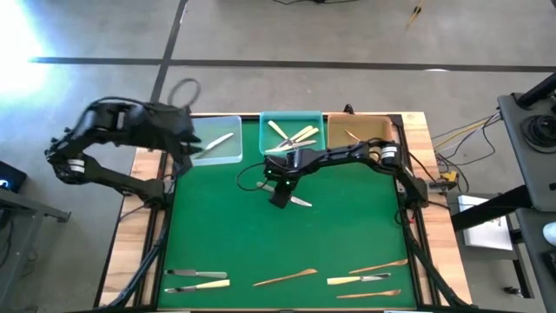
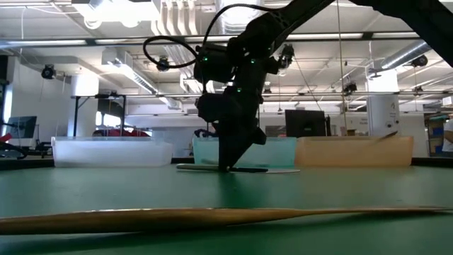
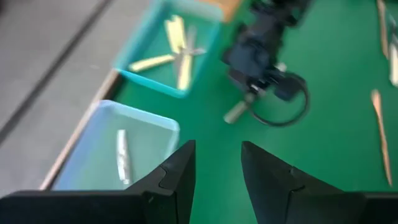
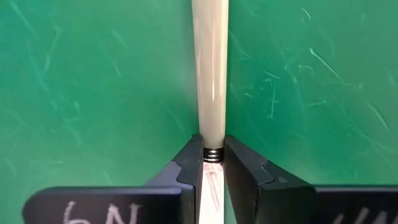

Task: Sort silverware by color (type)
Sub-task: Put the top silver knife into the transparent bin

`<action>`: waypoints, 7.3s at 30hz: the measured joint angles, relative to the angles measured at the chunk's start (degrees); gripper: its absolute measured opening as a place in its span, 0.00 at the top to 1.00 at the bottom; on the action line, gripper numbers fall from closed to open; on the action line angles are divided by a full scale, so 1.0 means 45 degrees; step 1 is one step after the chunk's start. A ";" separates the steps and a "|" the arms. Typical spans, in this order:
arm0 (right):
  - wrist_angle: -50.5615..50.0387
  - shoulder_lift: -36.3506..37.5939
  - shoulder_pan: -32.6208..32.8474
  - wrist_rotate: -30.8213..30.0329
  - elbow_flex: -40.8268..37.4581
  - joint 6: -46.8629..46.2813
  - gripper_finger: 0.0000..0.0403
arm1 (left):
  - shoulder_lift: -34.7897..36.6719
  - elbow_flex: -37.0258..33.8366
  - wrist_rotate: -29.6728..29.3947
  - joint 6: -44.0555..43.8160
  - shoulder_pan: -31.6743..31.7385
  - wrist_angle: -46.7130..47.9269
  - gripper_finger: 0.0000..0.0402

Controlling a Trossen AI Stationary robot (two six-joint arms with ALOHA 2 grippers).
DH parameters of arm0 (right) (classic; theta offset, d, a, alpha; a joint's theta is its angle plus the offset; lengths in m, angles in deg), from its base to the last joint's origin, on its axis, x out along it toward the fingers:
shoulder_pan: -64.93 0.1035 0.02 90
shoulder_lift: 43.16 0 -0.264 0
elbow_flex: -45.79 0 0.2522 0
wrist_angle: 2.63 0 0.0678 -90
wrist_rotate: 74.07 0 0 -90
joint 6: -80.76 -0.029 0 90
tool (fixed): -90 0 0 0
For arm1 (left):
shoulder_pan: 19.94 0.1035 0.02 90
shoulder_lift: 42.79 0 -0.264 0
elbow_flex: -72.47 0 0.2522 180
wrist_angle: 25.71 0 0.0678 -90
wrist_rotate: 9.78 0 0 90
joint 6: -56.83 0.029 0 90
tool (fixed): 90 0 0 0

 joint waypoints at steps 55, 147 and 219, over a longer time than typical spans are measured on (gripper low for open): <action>-0.1895 0.1411 0.0306 -0.0005 -0.0243 0.2614 0.89 | 0.2075 -1.2085 0.2984 -0.0270 -0.0005 -1.2083 0.72; 0.0291 0.1416 -0.0027 -0.0330 -0.1365 -0.0722 0.76 | 0.3905 -1.2912 0.2198 -0.2037 0.0010 -1.1301 0.72; -0.1004 0.0914 -0.0225 0.0335 -0.0559 0.0477 0.99 | -0.0425 -1.6711 0.2266 -0.1734 0.0010 -2.0011 0.72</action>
